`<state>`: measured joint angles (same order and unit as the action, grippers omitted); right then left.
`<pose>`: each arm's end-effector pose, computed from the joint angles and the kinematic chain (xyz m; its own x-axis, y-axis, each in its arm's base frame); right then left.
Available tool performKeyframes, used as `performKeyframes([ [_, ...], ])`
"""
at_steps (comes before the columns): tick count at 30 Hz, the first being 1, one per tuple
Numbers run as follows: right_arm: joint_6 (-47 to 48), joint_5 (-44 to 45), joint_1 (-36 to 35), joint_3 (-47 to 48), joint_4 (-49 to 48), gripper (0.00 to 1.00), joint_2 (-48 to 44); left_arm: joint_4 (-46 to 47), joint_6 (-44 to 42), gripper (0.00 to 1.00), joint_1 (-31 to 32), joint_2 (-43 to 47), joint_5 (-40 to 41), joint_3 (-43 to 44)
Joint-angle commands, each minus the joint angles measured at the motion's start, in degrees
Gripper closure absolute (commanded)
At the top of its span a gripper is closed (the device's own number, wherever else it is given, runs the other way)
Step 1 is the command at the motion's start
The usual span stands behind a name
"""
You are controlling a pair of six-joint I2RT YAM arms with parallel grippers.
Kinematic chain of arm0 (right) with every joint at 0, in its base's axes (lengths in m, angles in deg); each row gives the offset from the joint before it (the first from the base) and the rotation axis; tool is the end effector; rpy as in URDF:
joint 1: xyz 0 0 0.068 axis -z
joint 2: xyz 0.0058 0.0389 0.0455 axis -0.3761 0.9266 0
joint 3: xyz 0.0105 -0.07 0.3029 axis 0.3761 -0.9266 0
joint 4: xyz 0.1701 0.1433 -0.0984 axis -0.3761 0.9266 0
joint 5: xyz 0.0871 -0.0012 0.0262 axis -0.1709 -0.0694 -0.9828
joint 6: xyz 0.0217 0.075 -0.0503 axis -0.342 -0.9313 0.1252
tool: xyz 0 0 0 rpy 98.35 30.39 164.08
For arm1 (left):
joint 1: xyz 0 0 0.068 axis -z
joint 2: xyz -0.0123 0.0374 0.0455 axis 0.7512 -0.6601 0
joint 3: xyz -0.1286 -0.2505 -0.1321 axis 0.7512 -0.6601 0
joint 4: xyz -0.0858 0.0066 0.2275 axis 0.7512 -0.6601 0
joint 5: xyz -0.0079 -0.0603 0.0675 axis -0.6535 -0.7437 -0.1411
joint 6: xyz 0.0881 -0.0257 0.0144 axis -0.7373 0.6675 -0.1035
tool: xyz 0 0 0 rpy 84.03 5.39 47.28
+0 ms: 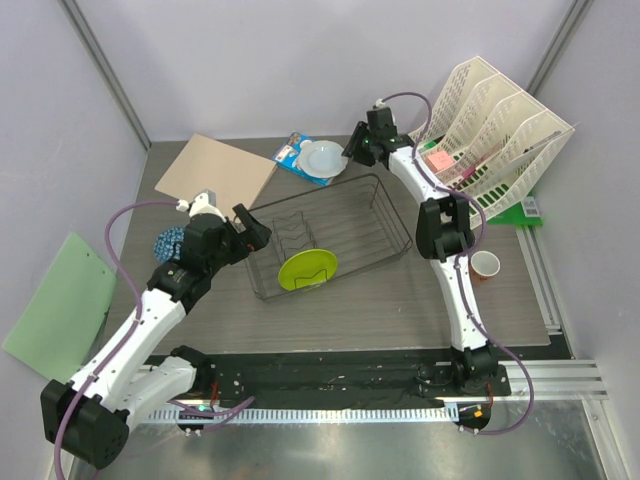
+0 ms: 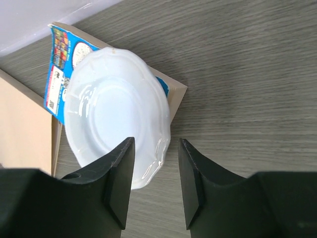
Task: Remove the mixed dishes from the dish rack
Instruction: Pick up the plate from the dish rack.
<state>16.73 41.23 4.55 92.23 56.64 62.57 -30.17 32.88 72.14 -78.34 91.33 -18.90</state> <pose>0.6059 0.2007 0.1910 -0.6941 0.3753 -0.6143 0.0205 0.8633 0.5043 0.1918 -0.0714 0.3000 -0.5213 -0.5575 -0.6461 -0.1239 0.7985 -0.5891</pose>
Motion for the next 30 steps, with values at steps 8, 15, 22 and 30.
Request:
performKeyframes([
  [8,0.93,5.14,0.23,-12.56,-5.44,0.81,-16.35,1.66,-0.66,0.00,-0.15,1.12,-0.91,0.06],
  [15,-3.91,5.76,-1.17,-36.82,-20.02,0.71,-36.63,-1.22,-7.93,0.00,3.62,-5.20,0.13,5.76],
  [22,-6.45,1.90,-2.32,-59.67,-33.21,0.69,-57.30,-2.83,-28.92,0.00,14.86,-7.95,4.10,11.94],
  [30,-10.58,-0.22,-5.48,-76.21,-38.67,0.69,-76.36,4.90,-44.95,0.16,15.49,-3.89,-2.48,4.20],
])
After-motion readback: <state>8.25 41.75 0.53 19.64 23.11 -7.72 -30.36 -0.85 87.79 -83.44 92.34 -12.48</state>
